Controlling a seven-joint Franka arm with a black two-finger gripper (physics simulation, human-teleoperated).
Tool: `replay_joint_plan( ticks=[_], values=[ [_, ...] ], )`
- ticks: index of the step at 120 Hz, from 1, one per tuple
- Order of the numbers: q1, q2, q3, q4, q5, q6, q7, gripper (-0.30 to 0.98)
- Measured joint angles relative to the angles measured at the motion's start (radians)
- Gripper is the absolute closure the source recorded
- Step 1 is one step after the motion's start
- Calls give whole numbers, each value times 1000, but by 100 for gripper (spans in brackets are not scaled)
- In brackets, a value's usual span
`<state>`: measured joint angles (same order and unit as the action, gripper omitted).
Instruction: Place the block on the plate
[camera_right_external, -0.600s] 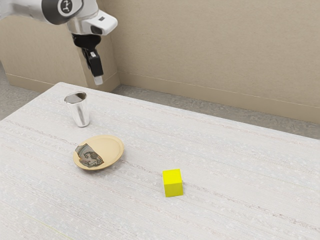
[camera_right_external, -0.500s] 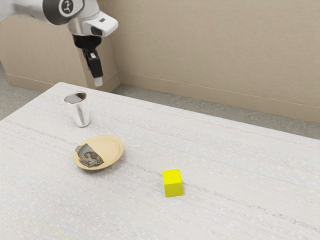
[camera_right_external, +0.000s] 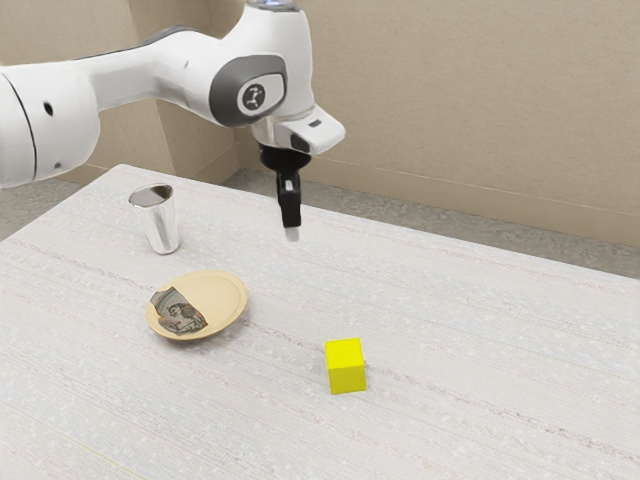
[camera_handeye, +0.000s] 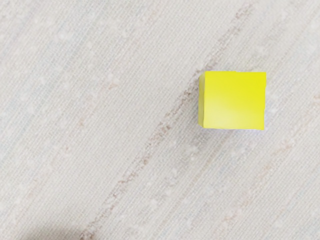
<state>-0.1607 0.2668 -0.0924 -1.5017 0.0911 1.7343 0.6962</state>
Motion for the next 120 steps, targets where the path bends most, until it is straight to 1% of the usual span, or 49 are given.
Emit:
replay_joint_plan(
  ticks=[11, 33, 62, 72, 84, 104, 120],
  values=[
    [-12, 39, 3, -16, -7, 42, -3, 0],
    [-55, 75, 5, -87, -2, 147, -15, 0],
    [-151, 132, 5, -98, -1, 221, -50, 0],
    [-155, 140, 5, -105, -3, 239, -62, 0],
    [-154, 153, 4, -160, -11, 286, -74, 0],
    [-146, 167, 5, -233, -48, 362, -92, 0],
    [-125, 150, 5, -296, -75, 413, -103, 0]
  ],
)
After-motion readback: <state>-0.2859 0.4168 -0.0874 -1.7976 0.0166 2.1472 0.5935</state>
